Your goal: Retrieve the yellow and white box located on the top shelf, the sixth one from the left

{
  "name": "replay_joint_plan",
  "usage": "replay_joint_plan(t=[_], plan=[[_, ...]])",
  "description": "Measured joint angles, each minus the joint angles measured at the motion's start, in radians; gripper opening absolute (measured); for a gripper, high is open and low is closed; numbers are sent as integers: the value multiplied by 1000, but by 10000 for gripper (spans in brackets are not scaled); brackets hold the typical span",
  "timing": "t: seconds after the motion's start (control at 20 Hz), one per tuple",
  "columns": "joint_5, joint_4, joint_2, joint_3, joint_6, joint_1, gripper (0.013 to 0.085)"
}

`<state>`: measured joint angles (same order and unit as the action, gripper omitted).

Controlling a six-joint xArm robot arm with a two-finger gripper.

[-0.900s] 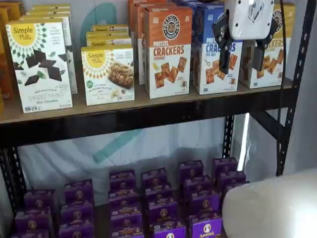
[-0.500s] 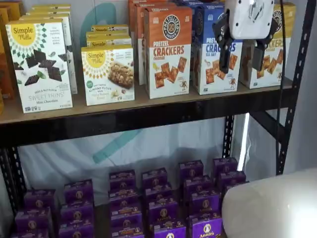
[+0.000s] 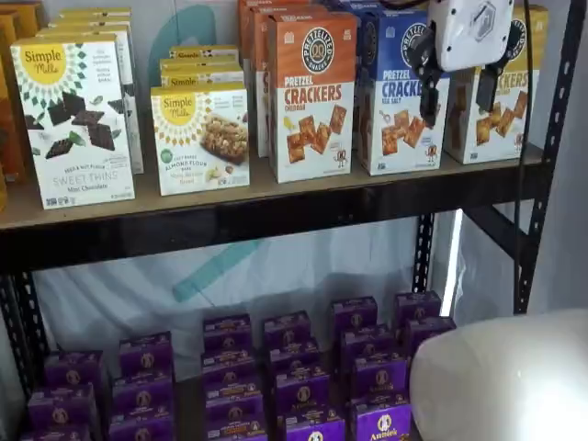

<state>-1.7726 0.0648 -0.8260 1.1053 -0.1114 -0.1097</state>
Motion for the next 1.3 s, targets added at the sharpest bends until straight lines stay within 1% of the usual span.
replay_joint_plan(t=[0.25, 0.55, 0.7, 0.85, 1.1, 1.3], plan=[[96, -13, 54, 7, -111, -123, 850], [183, -60, 128, 38, -255, -280, 850], [214, -82, 169, 66, -317, -346, 850], [231, -104, 209, 100, -366, -397, 850], [225, -145, 261, 154, -424, -457, 850], [218, -167, 286, 184, -457, -491, 850]])
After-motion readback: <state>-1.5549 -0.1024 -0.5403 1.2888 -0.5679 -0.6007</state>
